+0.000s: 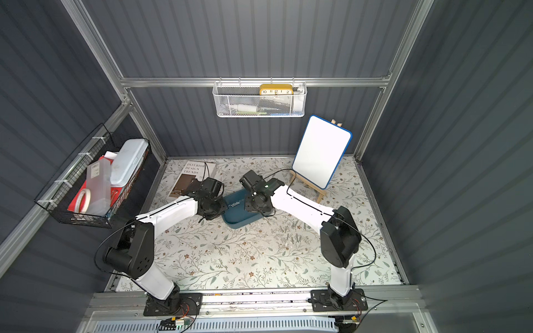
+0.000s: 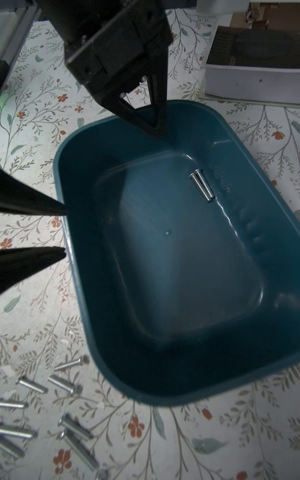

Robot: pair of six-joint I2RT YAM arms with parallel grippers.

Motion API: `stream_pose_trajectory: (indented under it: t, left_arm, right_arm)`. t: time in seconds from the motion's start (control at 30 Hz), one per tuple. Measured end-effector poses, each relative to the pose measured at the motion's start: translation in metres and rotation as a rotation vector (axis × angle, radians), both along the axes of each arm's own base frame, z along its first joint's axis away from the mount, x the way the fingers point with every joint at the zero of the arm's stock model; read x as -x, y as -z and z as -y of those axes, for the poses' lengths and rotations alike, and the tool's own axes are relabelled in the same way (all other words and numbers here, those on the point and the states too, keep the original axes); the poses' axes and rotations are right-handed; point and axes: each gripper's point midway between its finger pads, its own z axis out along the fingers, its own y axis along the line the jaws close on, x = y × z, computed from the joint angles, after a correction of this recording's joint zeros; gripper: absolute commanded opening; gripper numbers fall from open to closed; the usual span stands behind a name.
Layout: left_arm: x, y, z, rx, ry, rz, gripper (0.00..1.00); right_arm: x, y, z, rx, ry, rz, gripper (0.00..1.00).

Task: Take out the screws from the storage box
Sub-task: Adjust the storage box at the center of the board.

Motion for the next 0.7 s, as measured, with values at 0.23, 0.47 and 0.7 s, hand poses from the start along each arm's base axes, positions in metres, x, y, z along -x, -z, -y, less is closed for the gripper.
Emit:
stream_pose_trajectory:
  t: [0.23,0.47,0.7]
  left_arm:
    - [0.008,0.012,-0.003,-0.007,0.0,-0.018,0.14]
    - [0.002,0.01,0.002,0.023,0.005,0.006,0.19]
    - [0.002,0.011,0.007,0.053,0.009,0.012,0.34]
  right_arm:
    - [-0.009,0.038,-0.025,-0.004,0.08,-0.058,0.25]
    - [-0.02,0.062,-0.041,-0.042,0.145,-0.083,0.25]
    - [-0.024,0.085,-0.048,-0.06,0.202,-0.12,0.26]
